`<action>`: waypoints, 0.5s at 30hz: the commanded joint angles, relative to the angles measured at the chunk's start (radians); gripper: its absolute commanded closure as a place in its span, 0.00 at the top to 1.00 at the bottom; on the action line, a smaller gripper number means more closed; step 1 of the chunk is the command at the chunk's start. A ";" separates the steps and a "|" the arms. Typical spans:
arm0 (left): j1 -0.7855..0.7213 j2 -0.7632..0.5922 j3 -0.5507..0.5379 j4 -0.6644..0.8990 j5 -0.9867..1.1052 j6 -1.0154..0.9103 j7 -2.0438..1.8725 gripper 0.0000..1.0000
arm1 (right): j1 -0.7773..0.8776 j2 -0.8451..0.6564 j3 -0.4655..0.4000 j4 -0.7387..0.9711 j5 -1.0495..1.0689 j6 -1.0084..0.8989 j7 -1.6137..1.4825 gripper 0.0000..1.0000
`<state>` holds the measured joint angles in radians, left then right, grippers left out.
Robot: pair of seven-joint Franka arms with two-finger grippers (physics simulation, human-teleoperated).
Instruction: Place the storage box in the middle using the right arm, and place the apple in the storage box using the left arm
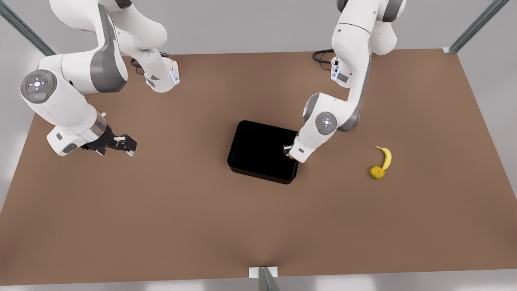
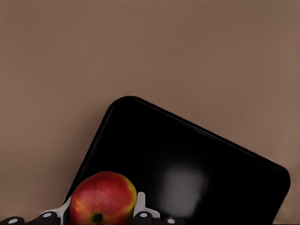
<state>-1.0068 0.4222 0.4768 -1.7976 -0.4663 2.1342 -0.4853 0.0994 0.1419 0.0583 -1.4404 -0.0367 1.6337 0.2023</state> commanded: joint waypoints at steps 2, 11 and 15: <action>-0.021 0.038 0.013 0.026 -0.114 0.006 -0.010 0.61 | 0.000 0.001 0.000 0.000 0.001 0.000 0.000 1.00; -0.099 0.128 0.086 0.095 -0.218 0.006 -0.013 1.00 | -0.001 0.001 0.000 0.000 0.000 0.000 -0.001 1.00; -0.090 0.082 0.117 0.083 -0.204 -0.043 0.002 1.00 | -0.001 -0.001 0.000 0.000 0.000 0.000 0.000 1.00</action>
<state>-1.0714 0.4710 0.5993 -1.7161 -0.6689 2.0638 -0.4820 0.0991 0.1412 0.0583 -1.4404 -0.0368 1.6337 0.2025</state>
